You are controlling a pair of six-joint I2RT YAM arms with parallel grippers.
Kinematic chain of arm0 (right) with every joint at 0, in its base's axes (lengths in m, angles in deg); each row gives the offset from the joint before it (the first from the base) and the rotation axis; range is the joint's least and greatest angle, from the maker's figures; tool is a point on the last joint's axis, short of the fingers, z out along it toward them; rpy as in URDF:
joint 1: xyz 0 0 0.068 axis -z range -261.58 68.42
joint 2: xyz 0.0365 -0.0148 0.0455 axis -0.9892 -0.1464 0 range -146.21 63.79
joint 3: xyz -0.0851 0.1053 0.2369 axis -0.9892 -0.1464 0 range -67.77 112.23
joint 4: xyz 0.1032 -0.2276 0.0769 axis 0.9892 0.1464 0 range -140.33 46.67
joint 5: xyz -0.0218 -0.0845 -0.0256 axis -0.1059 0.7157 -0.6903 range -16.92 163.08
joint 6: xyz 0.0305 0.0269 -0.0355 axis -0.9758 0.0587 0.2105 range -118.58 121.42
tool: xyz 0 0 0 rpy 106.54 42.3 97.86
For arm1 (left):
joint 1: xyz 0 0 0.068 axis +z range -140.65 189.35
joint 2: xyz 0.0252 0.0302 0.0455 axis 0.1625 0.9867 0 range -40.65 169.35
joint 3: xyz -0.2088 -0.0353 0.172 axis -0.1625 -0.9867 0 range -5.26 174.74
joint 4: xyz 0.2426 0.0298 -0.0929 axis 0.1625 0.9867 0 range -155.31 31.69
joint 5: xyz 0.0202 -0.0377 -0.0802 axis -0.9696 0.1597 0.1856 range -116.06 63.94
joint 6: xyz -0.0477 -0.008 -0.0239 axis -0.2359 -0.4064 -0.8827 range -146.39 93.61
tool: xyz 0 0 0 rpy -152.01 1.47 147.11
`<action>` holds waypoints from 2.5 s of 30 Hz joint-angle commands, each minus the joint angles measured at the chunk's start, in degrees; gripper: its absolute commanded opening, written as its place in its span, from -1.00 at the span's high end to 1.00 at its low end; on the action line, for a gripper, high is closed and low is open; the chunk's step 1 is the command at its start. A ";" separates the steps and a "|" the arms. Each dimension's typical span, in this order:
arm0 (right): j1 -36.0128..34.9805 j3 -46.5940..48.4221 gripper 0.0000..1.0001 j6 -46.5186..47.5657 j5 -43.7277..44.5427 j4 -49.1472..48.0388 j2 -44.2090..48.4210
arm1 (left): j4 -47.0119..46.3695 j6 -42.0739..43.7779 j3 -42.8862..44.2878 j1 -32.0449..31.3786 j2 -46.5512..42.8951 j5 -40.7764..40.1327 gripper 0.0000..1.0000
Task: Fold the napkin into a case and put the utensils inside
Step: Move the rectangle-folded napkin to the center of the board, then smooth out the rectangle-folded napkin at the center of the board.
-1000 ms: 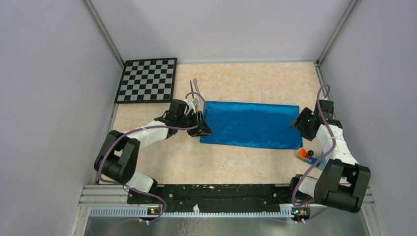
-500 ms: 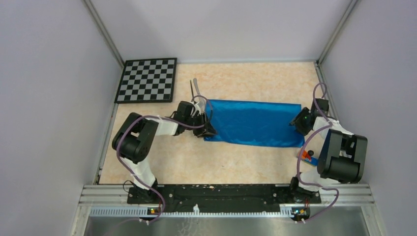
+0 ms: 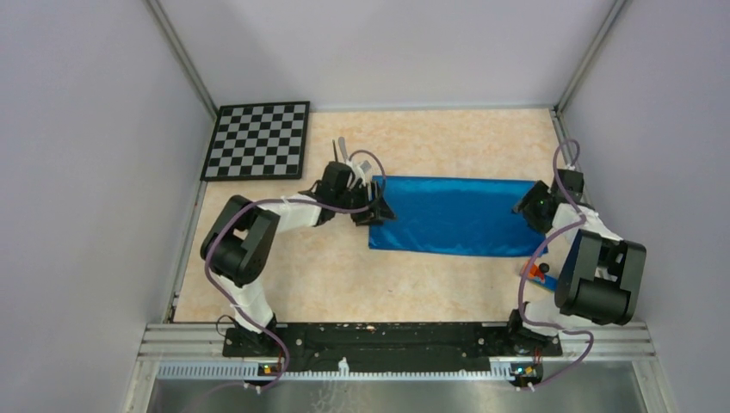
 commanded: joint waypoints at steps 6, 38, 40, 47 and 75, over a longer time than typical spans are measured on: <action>-1.69 9.69 -0.25 1.81 -7.80 -2.99 -3.72 | -0.09 1.01 14.50 3.81 0.93 -3.05 -0.36; -10.45 45.64 -0.32 9.77 -7.68 9.06 -31.09 | 7.74 7.17 28.14 6.68 24.37 -12.32 -0.44; -9.22 40.63 -0.33 8.34 -4.05 10.30 -25.31 | 8.42 8.44 29.34 6.79 24.44 -12.67 -0.44; -2.76 18.77 -0.26 3.84 -0.92 9.54 -8.41 | 11.78 10.57 32.43 6.80 24.55 -13.45 -0.44; -2.66 12.42 0.48 7.22 0.87 9.40 -9.55 | 11.11 10.38 29.68 2.90 12.22 -8.33 -0.45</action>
